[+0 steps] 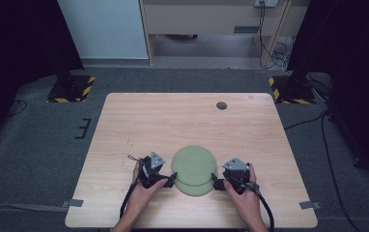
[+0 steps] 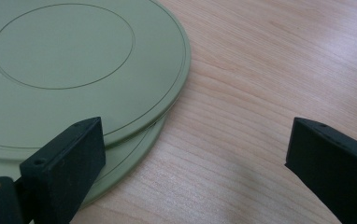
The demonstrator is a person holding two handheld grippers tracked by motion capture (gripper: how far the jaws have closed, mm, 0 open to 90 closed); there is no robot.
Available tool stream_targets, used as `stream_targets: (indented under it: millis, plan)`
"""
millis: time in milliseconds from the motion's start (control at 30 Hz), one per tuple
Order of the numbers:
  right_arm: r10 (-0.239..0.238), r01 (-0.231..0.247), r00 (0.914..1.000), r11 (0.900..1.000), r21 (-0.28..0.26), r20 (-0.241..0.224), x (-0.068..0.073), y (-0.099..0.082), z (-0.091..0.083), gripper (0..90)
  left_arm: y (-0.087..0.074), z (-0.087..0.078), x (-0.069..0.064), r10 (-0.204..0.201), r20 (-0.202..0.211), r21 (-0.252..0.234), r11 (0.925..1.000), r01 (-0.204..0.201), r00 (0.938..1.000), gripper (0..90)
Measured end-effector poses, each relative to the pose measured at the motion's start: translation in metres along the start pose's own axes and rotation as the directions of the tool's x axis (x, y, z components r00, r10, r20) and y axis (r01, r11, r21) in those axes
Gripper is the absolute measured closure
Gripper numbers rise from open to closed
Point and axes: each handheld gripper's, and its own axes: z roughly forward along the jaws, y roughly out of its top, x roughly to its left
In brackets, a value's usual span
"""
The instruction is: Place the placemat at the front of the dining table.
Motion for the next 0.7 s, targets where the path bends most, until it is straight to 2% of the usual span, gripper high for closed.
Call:
stream_targets:
  millis: [700]
  plan:
    - [0.015, -0.015, 0.9996, 0.9998, -0.014, 0.025, -0.0029, 0.0, 0.0039, 3.5, 0.0057, 0.0066, -0.0002, -0.025, -0.034, -0.003, 0.9997, 0.025, 0.9991, 0.0]
